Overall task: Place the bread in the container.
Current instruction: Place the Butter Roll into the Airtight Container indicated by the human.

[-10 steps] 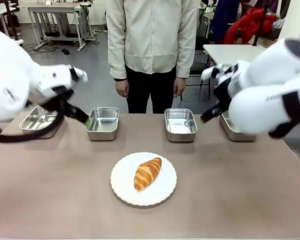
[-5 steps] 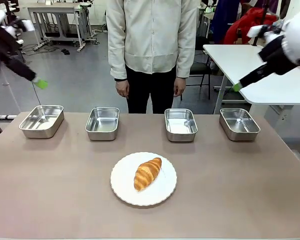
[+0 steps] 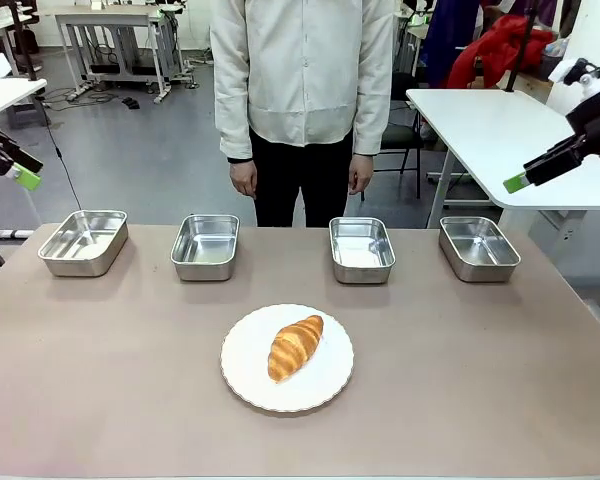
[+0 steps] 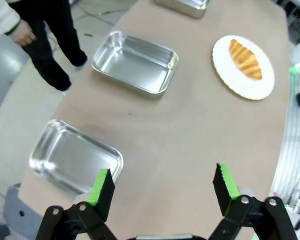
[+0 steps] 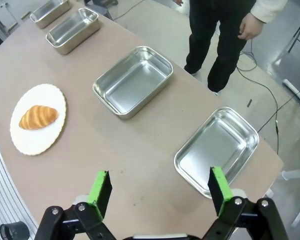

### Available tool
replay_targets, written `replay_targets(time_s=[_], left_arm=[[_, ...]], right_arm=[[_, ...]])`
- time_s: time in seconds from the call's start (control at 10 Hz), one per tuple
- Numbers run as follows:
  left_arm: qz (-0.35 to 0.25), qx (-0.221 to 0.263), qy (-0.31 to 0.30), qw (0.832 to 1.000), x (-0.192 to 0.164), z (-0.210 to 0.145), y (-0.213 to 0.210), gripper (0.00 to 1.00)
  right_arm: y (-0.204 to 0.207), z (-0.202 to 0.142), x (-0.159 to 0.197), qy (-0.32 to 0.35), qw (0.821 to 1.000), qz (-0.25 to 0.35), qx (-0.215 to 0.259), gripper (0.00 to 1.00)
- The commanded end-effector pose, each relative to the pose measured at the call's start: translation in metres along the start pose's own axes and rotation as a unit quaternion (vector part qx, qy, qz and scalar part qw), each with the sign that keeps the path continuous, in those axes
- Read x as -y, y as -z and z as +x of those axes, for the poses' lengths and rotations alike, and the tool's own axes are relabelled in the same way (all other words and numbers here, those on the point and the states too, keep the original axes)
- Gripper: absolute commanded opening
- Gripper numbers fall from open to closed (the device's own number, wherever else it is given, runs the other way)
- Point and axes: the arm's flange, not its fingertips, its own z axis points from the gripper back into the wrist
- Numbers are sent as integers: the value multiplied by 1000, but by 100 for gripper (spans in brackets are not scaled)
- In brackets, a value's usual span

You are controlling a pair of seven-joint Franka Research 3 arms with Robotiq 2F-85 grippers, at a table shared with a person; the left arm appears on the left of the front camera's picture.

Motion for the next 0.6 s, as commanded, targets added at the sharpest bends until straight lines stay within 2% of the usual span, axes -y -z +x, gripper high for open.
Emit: replay_targets(time_s=[0.0, 0.2, 0.3, 0.5], left_arm=[[-5, -1, -17, 1000, 9, 13, -1, 100], [-1, -4, -5, 1000, 3, 6, 2, 100], [2, 44, -17, 999, 0, 1, -23, 100], [18, 103, -31, 994, -10, -15, -56, 100]], right_arm=[[0, 8, -2, 12, 1000, -6, 1, 100], [1, 2, -1, -1, 1000, -5, -5, 100], [-21, -5, 9, -7, 1000, -9, 17, 100], [-57, -25, 33, -11, 999, 3, 52, 100]])
